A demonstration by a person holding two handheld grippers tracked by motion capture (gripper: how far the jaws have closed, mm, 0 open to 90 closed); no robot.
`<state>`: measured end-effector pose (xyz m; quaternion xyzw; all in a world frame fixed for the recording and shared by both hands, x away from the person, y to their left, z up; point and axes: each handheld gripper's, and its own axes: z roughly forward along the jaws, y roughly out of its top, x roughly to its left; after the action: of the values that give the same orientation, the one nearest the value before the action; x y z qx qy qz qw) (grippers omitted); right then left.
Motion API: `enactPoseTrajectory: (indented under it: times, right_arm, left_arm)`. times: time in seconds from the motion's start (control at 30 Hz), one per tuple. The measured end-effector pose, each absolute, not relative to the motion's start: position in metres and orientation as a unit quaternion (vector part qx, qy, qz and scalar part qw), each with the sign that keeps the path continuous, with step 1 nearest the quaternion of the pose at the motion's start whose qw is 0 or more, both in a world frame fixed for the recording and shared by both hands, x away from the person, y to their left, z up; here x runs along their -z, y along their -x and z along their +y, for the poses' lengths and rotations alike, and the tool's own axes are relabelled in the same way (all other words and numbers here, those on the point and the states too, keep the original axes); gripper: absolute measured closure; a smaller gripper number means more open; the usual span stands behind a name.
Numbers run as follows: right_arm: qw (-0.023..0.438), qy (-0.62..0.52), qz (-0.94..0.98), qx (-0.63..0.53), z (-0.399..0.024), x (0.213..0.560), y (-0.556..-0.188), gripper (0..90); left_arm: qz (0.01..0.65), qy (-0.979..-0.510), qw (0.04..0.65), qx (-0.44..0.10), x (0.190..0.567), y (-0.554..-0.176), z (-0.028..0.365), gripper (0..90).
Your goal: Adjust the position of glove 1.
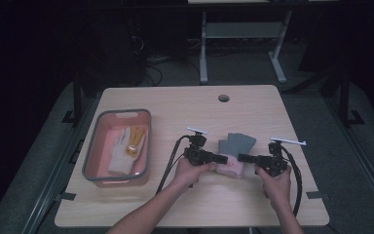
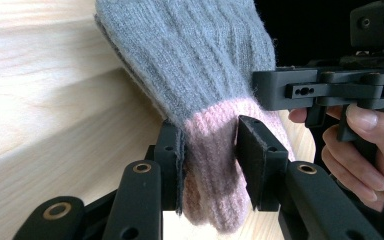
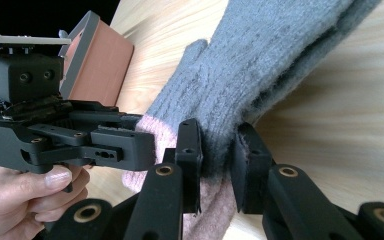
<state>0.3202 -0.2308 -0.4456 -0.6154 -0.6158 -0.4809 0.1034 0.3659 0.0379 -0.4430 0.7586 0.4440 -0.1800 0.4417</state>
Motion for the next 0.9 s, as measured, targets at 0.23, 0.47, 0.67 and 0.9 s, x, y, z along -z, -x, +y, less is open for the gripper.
enactPoseTrajectory:
  times: [0.23, 0.47, 0.67, 0.9]
  right_arm:
    - [0.105, 0.603, -0.625, 0.484, -0.219, 0.435, -0.325, 76.0]
    - [0.106, 0.589, -0.639, 0.483, -0.207, 0.425, -0.329, 75.9]
    - [0.107, 0.581, -0.646, 0.484, -0.197, 0.416, -0.334, 75.9]
    - [0.113, 0.573, -0.650, 0.487, -0.185, 0.408, -0.339, 75.9]
  left_arm:
    - [0.446, -0.755, 0.447, 0.177, 0.434, -0.365, 0.051, 64.4]
    - [0.448, -0.753, 0.451, 0.170, 0.425, -0.363, 0.064, 64.4]
    - [0.445, -0.751, 0.459, 0.165, 0.418, -0.364, 0.077, 64.8]
    - [0.446, -0.750, 0.462, 0.159, 0.409, -0.364, 0.089, 64.8]
